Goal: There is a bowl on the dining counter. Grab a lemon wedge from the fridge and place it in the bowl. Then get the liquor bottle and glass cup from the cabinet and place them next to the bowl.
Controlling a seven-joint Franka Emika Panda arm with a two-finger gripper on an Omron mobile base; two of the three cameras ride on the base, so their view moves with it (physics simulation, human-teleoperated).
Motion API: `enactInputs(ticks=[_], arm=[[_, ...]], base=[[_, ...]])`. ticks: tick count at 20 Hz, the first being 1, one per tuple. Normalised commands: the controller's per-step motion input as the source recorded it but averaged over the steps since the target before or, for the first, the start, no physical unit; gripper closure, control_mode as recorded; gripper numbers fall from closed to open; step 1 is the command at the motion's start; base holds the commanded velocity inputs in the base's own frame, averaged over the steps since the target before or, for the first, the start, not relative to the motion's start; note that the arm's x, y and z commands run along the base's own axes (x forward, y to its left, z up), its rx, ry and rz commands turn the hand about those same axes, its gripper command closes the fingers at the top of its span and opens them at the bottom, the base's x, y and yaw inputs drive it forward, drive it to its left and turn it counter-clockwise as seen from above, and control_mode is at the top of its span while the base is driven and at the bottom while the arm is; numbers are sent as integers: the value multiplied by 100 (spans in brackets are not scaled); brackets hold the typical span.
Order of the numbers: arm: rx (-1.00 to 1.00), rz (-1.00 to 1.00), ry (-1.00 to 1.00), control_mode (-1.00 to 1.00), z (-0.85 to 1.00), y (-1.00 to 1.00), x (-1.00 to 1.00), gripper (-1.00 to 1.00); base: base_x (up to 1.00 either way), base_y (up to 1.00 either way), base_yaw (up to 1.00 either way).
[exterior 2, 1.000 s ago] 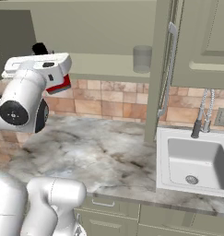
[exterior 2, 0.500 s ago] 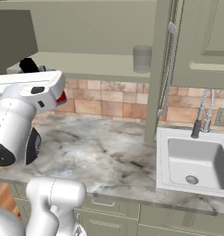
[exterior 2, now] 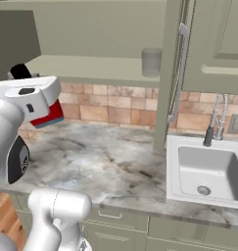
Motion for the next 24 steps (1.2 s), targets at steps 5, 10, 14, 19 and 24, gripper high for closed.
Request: enactInputs(ticks=[5, 10, 14, 19, 24], arm=[[0, 0, 0, 100, 0, 0, 0, 100], [0, 0, 0, 100, 0, 0, 0, 100], [0, 0, 0, 100, 0, 0, 0, 100], [0, 0, 0, 100, 0, 0, 0, 100], [0, 0, 0, 100, 0, 0, 0, 100]], base=[[-81, 10, 8], [-100, 18, 3], [-98, 36, -19], [-80, 56, -45], [-69, 44, -66]])
